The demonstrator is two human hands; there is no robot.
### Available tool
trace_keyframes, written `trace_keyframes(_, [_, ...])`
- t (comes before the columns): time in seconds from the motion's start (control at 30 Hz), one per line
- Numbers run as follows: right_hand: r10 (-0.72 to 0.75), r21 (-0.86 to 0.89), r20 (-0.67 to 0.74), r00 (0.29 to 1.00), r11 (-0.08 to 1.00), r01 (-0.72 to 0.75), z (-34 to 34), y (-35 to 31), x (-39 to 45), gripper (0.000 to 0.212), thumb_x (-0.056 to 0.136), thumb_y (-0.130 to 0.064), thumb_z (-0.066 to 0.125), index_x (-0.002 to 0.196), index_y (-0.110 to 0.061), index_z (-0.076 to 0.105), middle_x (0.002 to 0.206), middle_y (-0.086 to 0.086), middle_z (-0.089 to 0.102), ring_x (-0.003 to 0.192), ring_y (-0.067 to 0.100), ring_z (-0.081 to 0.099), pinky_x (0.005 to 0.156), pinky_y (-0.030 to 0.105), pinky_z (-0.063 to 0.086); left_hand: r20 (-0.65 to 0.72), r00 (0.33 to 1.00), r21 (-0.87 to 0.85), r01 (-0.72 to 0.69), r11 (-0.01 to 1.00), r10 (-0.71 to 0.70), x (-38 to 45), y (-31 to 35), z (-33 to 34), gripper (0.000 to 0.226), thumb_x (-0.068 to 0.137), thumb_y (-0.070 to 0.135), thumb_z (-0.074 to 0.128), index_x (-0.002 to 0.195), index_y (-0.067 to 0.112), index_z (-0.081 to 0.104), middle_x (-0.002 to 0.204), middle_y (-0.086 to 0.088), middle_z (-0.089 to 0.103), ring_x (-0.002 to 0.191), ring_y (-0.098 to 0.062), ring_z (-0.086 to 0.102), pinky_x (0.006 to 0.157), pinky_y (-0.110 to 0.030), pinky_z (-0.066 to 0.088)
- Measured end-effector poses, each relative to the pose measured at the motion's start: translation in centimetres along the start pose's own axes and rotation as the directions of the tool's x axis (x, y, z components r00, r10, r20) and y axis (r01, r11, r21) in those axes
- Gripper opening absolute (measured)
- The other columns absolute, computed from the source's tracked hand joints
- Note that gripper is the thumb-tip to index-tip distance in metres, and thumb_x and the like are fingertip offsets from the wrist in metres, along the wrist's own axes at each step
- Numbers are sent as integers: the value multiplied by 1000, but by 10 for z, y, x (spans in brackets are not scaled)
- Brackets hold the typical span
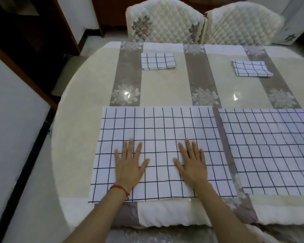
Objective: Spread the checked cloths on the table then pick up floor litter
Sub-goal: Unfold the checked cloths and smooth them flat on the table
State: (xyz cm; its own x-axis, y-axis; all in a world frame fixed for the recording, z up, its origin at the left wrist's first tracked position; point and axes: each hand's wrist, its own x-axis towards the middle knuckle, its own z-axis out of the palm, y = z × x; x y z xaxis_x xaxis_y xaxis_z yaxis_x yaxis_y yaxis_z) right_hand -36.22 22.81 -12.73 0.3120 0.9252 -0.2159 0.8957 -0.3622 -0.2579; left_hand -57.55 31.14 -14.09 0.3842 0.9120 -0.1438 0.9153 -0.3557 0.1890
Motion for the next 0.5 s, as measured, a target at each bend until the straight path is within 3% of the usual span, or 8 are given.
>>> trace_keyframes(0.1, [-11, -4, 2, 1000, 1000, 11, -4, 0, 0, 76, 73, -72, -12, 141, -39, -11, 156, -9, -14, 141, 10, -21, 106, 25, -31, -13, 1000, 6, -1, 1000, 1, 0, 0, 0, 71, 88, 67, 6, 145, 27, 23, 155, -6, 23, 143, -26, 18, 111, -46, -4])
trace_keyframes(0.2, [22, -27, -43, 999, 999, -23, -8, -6, -1, 91, 69, -75, -19, 147, -33, 2, 158, -7, -6, 144, 13, -14, 103, 29, -35, -28, 1000, 6, -2, 1000, 3, 0, -1, 2, 70, 89, 66, 8, 145, 27, 23, 154, -7, 24, 141, -23, 10, 111, -44, -8])
trace_keyframes(0.27, [32, -16, -105, 994, 999, -34, -10, -22, 3, 86, 76, -72, -12, 147, -28, 9, 157, -6, 0, 145, 16, -8, 104, 31, -34, -36, 999, 24, 1, 1000, 0, -1, 0, 3, 70, 89, 66, 8, 144, 27, 25, 154, -7, 25, 141, -23, 10, 112, -44, -8])
trace_keyframes(0.33, [-91, 14, -100, 991, 996, 93, -8, -43, 14, 73, 87, -64, -1, 147, -26, 15, 156, -5, 7, 144, 16, 0, 111, 33, -22, -49, 999, 33, 0, 999, 1, -1, 1, 3, 70, 89, 66, 8, 144, 26, 27, 154, -7, 25, 141, -24, 12, 112, -45, -7])
trace_keyframes(0.43, [-390, -13, 7, 921, 921, 390, 5, -59, 32, 72, 88, -61, -5, 146, -26, 19, 156, -5, 12, 144, 17, 4, 115, 40, -3, -63, 998, 56, 1, 998, 2, 0, 1, 4, 70, 90, 66, 8, 144, 26, 28, 154, -7, 26, 141, -24, 13, 112, -45, -6])
trace_keyframes(0.5, [-430, -42, 32, 902, 902, 431, 5, -42, 47, 74, 85, -65, -9, 146, -31, 13, 156, -9, 5, 145, 14, 0, 115, 40, -2, -71, 997, 68, -1, 998, 5, 0, 0, 5, 70, 89, 65, 7, 144, 26, 27, 154, -7, 25, 141, -24, 12, 112, -46, -5])
